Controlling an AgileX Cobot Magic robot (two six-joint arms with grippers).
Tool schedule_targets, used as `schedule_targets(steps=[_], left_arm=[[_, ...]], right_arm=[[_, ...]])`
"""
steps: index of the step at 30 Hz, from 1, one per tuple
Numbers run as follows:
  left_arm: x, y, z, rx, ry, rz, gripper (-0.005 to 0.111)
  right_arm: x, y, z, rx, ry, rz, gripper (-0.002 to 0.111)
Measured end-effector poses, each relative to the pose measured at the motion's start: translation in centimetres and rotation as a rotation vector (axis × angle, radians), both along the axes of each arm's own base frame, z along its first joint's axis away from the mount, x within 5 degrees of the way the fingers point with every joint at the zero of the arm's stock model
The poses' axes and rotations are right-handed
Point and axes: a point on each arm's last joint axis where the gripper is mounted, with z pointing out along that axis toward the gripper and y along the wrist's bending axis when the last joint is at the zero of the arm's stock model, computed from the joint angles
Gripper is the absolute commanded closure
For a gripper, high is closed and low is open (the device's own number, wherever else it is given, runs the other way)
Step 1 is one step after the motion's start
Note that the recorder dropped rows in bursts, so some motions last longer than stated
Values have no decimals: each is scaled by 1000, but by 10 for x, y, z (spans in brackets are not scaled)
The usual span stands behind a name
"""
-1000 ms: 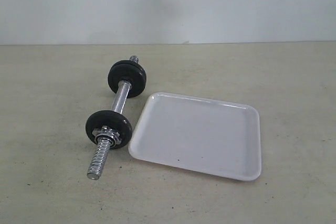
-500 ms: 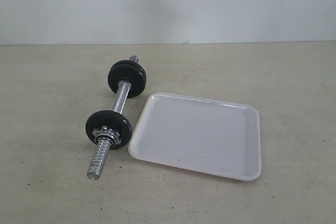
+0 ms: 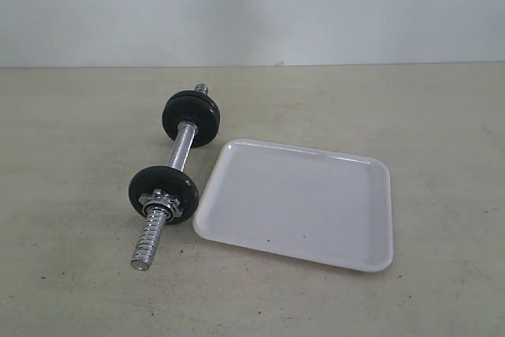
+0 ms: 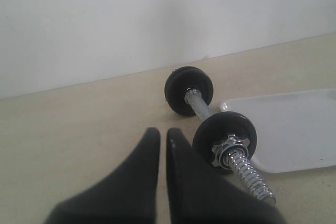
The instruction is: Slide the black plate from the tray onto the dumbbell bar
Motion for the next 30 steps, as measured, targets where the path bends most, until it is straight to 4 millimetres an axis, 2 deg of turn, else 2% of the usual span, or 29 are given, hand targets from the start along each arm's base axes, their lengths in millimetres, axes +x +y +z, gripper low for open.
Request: schedule_targets(steps=[11,30], left_arm=[[0,0,0,0,0,0,102],[0,0,0,0,0,0,102]], right_arm=[[0,-8,-1,50,13,-105,109],[0,-8,0,3,2,-64,109]])
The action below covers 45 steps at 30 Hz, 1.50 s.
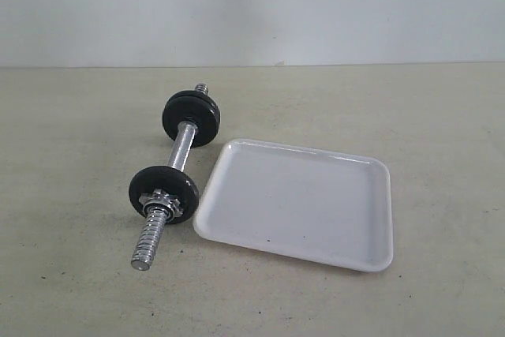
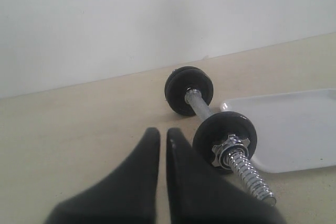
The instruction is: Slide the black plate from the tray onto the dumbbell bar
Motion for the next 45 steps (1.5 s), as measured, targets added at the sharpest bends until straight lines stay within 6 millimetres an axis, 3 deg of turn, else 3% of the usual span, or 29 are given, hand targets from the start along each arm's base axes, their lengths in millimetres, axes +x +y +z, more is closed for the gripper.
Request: schedule_targets(steps=[45], left_arm=[[0,0,0,0,0,0,102]], right_arm=[[0,-3,0,10,-2,-54,109]])
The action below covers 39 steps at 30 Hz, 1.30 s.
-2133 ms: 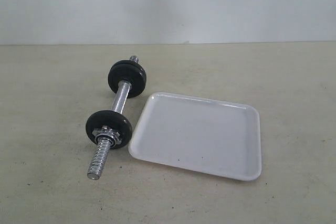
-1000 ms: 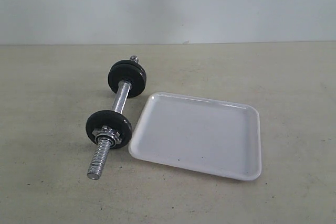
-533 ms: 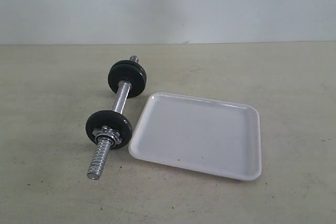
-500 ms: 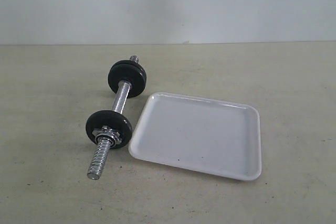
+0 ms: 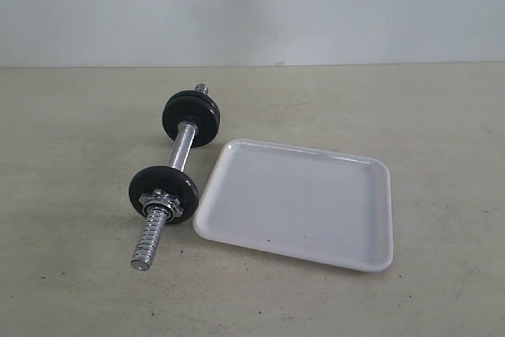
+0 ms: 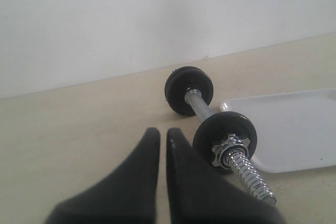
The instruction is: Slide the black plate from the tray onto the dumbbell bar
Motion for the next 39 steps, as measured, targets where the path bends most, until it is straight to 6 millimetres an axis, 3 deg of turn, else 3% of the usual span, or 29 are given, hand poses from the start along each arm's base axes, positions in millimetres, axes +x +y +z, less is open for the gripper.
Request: schedule_targets(steps=[35,39], left_arm=[[0,0,0,0,0,2,102],[1,5,0,0,2,94,102]], right_arm=[[0,0,0,2,-2,9,109],[0,1,0,4,-2,9,109]])
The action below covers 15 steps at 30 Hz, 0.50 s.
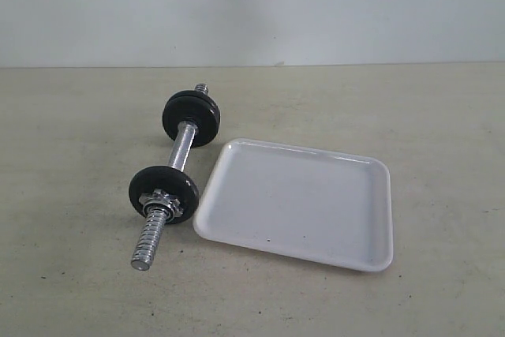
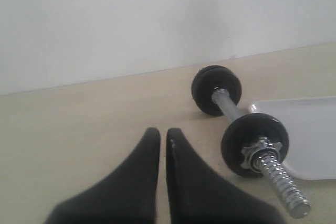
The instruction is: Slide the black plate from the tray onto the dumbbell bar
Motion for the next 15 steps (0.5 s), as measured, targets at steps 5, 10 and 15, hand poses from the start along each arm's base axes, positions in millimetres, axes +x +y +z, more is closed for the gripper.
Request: schedule_targets(steps=[5,10,15], left_arm=[[0,10,-8,16,90,168,102],[-1,14,-10,15,109,239,102],[-1,17,-10,12,113,293,102]], right_arm=[[0,0,0,0,0,0,109],[0,0,0,0,0,0,109],[0,0,0,0,0,0,109]])
